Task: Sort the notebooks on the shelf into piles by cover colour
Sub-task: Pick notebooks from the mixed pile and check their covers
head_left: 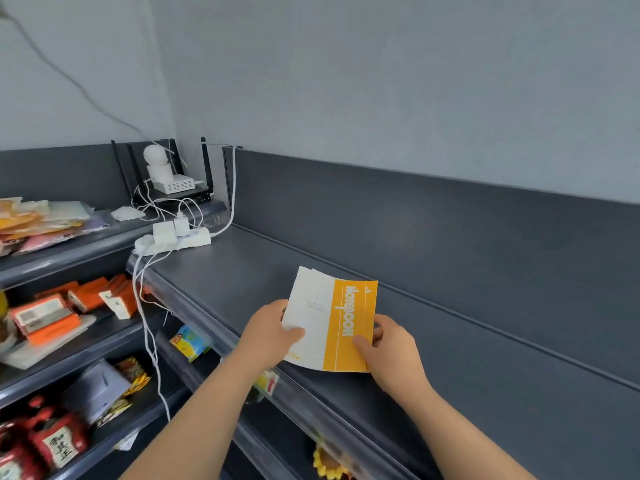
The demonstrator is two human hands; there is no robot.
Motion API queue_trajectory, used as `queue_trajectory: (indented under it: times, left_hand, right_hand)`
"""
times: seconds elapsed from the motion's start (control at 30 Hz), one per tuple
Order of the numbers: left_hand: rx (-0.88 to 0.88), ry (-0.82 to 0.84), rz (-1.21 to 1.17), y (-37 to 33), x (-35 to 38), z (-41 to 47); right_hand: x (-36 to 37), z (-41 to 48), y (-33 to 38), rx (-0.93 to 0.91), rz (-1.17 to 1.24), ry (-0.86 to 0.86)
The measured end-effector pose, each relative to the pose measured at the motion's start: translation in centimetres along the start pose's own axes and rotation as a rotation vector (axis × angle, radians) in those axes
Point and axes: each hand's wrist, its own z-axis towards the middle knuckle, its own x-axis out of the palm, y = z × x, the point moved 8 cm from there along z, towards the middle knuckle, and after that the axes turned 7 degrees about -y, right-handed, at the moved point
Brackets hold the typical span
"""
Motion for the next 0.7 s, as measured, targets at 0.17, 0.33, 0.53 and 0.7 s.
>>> queue_trajectory:
  times: [0.17, 0.33, 0.53, 0.7]
  left_hand:
    - [0.031, 0.093, 0.028, 3.5, -0.7, 5.9]
    - [0.061, 0.202, 0.085, 6.3, -1.7, 11.4]
    - [0.110, 0.275, 0.136, 8.9, -2.7, 16.0]
    - [0.151, 0.291, 0.190, 10.4, -2.7, 17.9]
  right_hand:
    - [4.1, 3.8, 1.1, 0.046, -0.058, -0.013]
    - [7.8, 6.3, 3.0, 0.117, -0.130, -0.056]
    - [11.3, 7.9, 5.2, 0.189, -0.222, -0.094]
    - [13.0, 8.4, 6.7, 0.217, -0.316, -0.106]
